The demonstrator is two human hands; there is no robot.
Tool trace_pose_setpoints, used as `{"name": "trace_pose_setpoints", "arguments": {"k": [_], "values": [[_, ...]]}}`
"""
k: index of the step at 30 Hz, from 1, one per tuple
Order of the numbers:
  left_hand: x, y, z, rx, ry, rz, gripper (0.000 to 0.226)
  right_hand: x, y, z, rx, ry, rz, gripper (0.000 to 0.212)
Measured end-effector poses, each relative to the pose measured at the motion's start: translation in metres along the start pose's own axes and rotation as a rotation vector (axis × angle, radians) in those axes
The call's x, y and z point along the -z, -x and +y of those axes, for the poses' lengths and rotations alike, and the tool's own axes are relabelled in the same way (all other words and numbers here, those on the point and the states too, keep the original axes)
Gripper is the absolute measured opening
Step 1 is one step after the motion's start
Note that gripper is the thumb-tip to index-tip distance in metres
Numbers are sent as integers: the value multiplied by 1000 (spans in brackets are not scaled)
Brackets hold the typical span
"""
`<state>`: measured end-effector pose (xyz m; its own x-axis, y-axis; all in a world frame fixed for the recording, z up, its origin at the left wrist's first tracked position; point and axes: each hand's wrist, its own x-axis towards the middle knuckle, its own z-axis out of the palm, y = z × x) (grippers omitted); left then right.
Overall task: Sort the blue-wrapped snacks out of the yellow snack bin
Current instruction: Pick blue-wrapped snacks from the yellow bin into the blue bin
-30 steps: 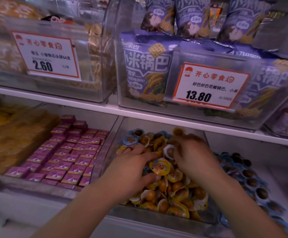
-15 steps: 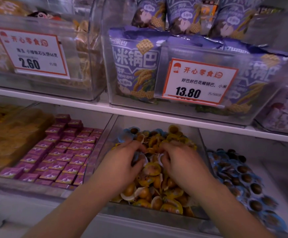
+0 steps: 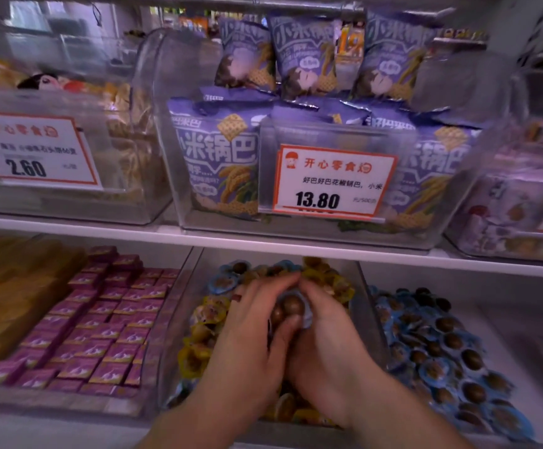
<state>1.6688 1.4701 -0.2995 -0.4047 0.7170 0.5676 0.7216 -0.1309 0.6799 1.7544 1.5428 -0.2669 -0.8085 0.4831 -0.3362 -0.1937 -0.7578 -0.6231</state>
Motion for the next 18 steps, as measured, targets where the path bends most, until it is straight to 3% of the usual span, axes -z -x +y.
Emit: {"name": "trace_pose_setpoints", "arguments": {"k": [2,10,14,18], "values": [[-2,1,1,-6,-1,-36,64,-2,5,-1,16,-19,-14,40],[1,3,1,-18,-77,-110,89,14,33,-32,156,202,16,13],[-2,5,4,-91,-130,-172,69,42,42,-59,367,244,151,11],[-4,8,4,-133,-203,-241,45,89,61,-99,517,619,347,13]]}}
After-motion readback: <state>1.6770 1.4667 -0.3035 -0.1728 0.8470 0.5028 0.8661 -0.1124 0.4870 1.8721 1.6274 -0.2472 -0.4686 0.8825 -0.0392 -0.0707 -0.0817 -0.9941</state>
